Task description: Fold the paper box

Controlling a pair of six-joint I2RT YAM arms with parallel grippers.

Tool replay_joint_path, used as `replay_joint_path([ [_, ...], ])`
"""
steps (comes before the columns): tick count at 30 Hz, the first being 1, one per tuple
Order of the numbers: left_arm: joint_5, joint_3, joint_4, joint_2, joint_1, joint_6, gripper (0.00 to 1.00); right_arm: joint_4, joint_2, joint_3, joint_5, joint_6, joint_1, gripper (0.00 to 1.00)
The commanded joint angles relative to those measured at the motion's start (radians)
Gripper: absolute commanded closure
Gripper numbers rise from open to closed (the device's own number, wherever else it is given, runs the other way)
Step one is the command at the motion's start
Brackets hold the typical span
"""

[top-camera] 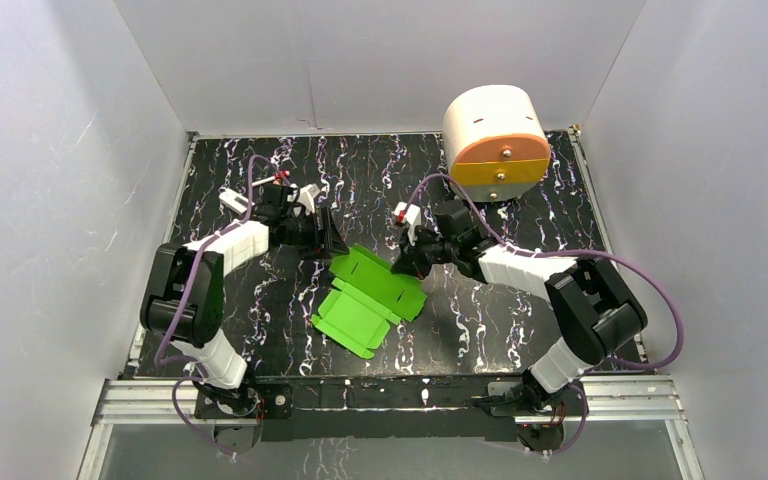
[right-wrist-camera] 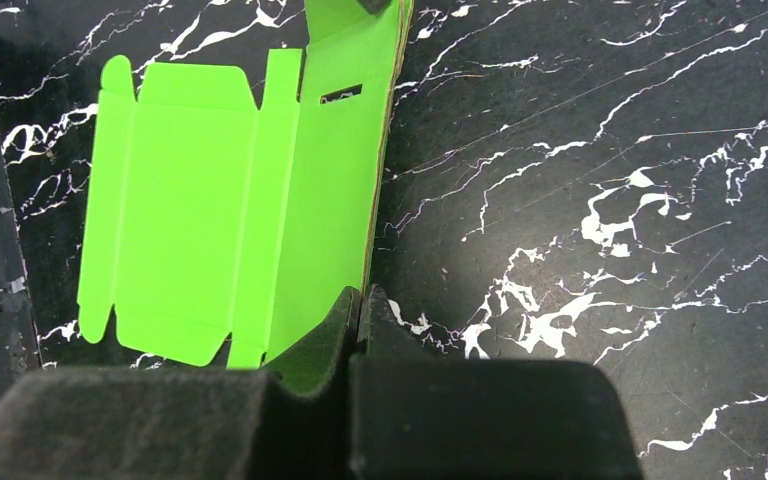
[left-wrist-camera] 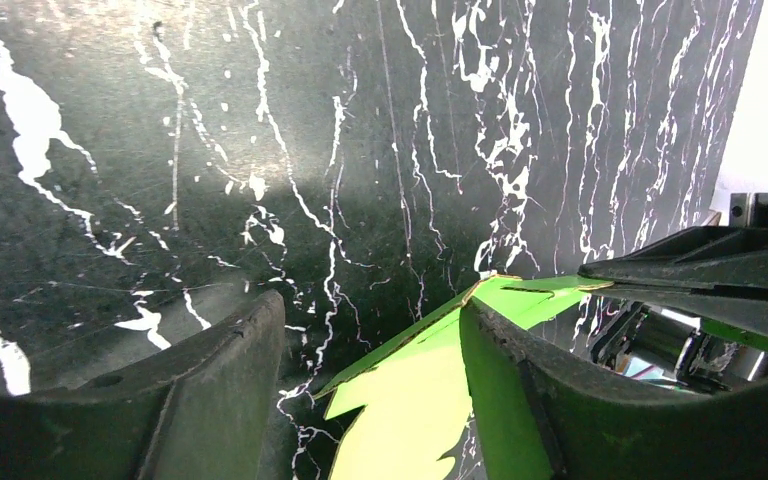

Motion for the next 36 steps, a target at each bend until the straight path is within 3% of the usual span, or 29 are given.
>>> replay_joint_path([
  [1, -0.008, 0.013, -0.014, 0.015, 0.025, -0.019, 0.38, 0.042, 0.018, 0.004, -0.015, -0.042, 0.033, 1.00],
  [8, -0.074, 0.038, -0.082, 0.015, 0.022, 0.018, 0.36, 0.024, 0.021, 0.033, 0.019, -0.058, 0.041, 1.00],
  [15, -0.149, 0.017, -0.099, -0.179, 0.001, 0.174, 0.32, 0.009, 0.003, 0.032, 0.036, -0.070, 0.044, 1.00],
  [24, -0.033, -0.012, -0.046, -0.269, -0.055, 0.269, 0.32, 0.014, -0.011, 0.011, 0.046, -0.073, 0.053, 1.00],
  [36, 0.057, 0.017, 0.009, -0.170, -0.101, 0.184, 0.40, 0.021, -0.010, 0.007, 0.053, -0.081, 0.064, 1.00],
])
